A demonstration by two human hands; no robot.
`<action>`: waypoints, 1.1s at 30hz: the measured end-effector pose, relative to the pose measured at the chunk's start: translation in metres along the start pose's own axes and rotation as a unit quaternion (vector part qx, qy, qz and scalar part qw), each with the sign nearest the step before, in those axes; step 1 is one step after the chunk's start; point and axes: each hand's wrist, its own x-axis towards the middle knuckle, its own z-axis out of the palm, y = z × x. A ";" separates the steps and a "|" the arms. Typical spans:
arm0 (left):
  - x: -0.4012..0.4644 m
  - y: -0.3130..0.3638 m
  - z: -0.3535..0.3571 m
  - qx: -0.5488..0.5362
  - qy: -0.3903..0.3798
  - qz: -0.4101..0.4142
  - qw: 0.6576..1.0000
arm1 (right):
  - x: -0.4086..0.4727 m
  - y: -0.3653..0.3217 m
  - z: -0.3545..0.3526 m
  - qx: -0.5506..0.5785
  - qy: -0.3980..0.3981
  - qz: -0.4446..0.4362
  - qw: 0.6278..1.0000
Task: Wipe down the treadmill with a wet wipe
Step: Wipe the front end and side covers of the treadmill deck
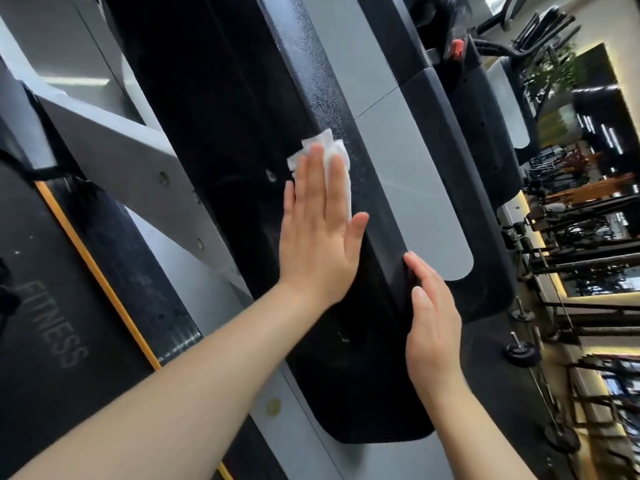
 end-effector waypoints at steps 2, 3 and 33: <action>-0.022 0.009 0.007 -0.001 -0.021 0.026 0.999 | 0.001 0.000 -0.002 0.046 -0.005 0.038 0.998; -0.045 0.013 0.014 0.020 -0.039 0.069 0.997 | 0.002 0.000 -0.004 0.064 -0.002 0.041 0.997; -0.020 0.033 -0.009 0.260 -0.137 0.237 0.926 | -0.016 -0.014 -0.019 0.056 0.004 0.076 0.996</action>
